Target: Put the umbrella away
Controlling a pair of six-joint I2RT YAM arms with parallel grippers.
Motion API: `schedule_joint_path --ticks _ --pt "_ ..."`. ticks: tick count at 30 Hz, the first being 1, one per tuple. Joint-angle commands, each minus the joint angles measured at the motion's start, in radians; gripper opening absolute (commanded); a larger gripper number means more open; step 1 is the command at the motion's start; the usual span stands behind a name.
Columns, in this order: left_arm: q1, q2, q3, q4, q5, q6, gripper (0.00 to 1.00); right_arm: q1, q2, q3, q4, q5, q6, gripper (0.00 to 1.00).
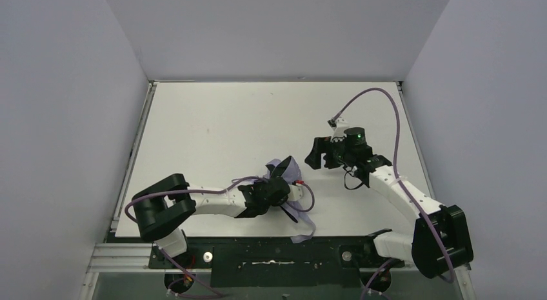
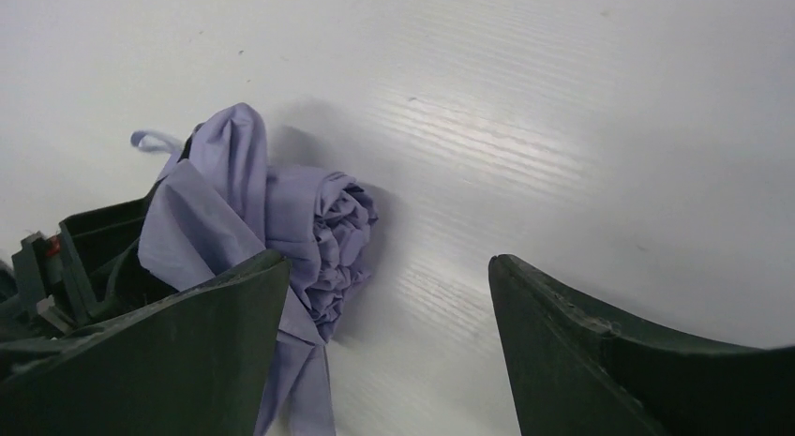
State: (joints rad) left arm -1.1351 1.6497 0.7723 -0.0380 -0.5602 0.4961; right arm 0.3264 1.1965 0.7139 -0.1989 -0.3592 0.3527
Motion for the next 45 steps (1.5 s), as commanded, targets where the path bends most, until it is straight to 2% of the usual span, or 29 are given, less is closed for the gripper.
schedule_joint_path --ticks 1,4,8,13,17,25,33,40,43,45 --pt "-0.037 -0.011 -0.056 0.117 -0.015 0.095 0.0 -0.004 0.036 0.032 0.19 -0.252 -0.238 0.81" --pt "-0.049 -0.002 -0.074 0.152 -0.032 0.131 0.0 -0.005 0.079 0.066 0.163 -0.346 -0.332 0.81" --pt "-0.062 0.008 -0.089 0.192 -0.048 0.157 0.0 -0.002 0.141 0.169 -0.017 -0.517 -0.473 0.8" --pt "-0.072 0.017 -0.108 0.247 -0.059 0.192 0.0 0.035 0.193 0.267 -0.23 -0.506 -0.651 0.78" --pt "-0.078 0.027 -0.12 0.284 -0.077 0.214 0.0 0.087 0.246 0.317 -0.351 -0.496 -0.728 0.77" --pt "-0.097 0.049 -0.143 0.341 -0.106 0.245 0.0 0.145 0.306 0.343 -0.35 -0.504 -0.71 0.82" --pt "-0.103 0.048 -0.143 0.345 -0.099 0.238 0.0 0.183 0.412 0.367 -0.38 -0.396 -0.742 0.86" --pt "-0.106 0.037 -0.143 0.352 -0.096 0.227 0.0 0.196 0.535 0.403 -0.402 -0.315 -0.776 0.76" --pt "-0.106 0.019 -0.145 0.37 -0.101 0.216 0.0 0.199 0.59 0.417 -0.422 -0.307 -0.79 0.66" --pt "-0.105 0.0 -0.145 0.38 -0.104 0.202 0.0 0.201 0.608 0.416 -0.426 -0.287 -0.798 0.56"
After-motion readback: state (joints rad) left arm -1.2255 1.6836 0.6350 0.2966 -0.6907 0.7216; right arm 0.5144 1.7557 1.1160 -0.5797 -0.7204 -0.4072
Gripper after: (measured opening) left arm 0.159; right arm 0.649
